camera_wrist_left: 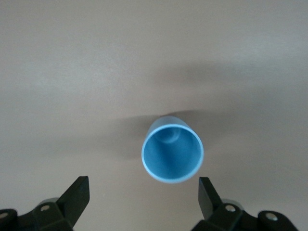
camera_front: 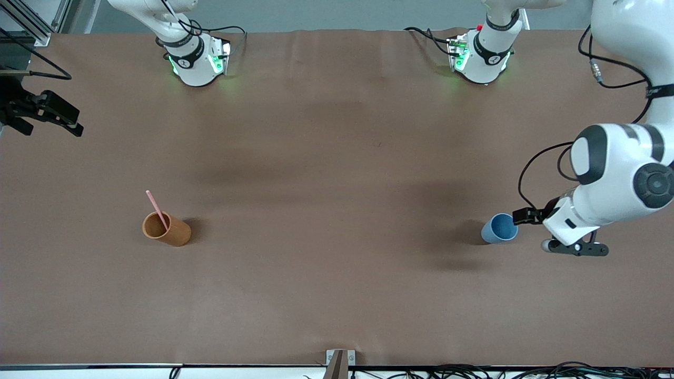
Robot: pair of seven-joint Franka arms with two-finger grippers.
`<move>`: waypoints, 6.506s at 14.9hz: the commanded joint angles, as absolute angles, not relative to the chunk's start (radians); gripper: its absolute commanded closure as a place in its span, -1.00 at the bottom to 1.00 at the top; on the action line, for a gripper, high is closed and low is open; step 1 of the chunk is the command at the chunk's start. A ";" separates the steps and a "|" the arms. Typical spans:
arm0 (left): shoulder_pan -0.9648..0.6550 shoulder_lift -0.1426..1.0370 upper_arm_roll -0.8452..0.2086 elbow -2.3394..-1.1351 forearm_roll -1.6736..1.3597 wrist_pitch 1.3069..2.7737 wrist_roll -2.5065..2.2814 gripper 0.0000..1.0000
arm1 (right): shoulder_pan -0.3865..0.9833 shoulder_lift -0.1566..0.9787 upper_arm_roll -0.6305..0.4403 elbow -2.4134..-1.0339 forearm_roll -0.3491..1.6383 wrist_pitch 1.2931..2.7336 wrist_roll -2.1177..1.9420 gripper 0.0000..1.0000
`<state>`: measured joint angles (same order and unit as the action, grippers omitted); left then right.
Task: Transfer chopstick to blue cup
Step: 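Reach the left gripper down over the blue cup, then grasp the blue cup with the left gripper while the right gripper reaches the chopstick, then lift the chopstick with the right gripper while the left gripper carries the cup, then carry the chopstick over the blue cup while the left gripper withdraws, then lower the pink chopstick into the blue cup with the right gripper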
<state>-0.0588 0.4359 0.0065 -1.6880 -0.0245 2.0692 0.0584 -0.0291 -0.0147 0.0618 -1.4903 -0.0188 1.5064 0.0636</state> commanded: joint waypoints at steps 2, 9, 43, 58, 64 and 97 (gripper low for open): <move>-0.051 0.477 -0.005 -1.743 -0.038 2.186 0.052 -1.00 | -0.058 -0.031 0.058 -1.688 -0.005 1.681 0.055 -0.95; -0.052 0.514 -0.005 -1.819 -0.032 2.287 0.051 0.70 | -0.057 -0.023 0.058 -2.031 -0.003 2.122 0.054 -0.95; -0.653 0.634 -0.121 -1.651 -0.014 2.303 -1.068 0.70 | -0.054 0.017 0.071 -2.073 -0.003 2.197 0.118 0.99; -0.220 0.181 -0.123 -1.643 0.015 1.806 -0.332 -1.00 | -0.049 0.139 0.398 -1.398 0.045 1.651 0.584 0.97; -0.138 0.038 -0.103 -1.583 0.005 1.627 -0.169 -1.00 | 0.003 0.296 0.618 -1.344 -0.087 1.773 0.926 0.96; -0.110 -0.037 -0.028 -1.577 -0.035 1.555 -0.035 -1.00 | 0.222 0.687 0.784 -1.381 -0.436 1.971 1.295 -0.02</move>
<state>-0.1166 -0.0183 -0.0274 -1.5602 -0.0201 1.5447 -0.0264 0.2359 0.6913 0.7730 -1.3732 -0.4103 1.9603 1.2909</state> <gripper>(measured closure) 0.000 0.841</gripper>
